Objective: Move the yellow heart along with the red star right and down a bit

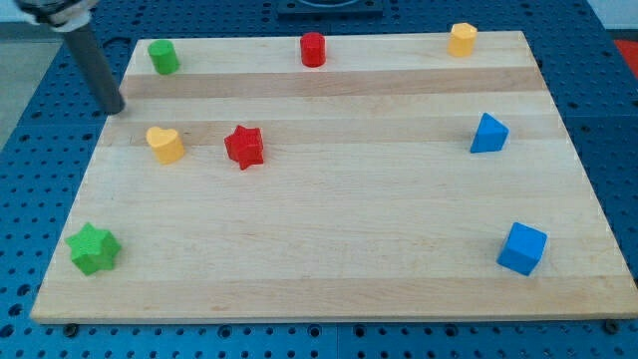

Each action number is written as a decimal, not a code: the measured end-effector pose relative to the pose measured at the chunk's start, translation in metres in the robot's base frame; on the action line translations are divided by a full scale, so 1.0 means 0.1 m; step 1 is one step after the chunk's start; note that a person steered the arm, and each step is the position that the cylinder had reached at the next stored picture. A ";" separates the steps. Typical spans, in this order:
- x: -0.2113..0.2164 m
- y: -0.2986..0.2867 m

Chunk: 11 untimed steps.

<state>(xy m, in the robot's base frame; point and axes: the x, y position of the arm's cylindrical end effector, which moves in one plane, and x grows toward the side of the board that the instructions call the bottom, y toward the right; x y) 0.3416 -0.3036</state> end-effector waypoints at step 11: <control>0.18 1.46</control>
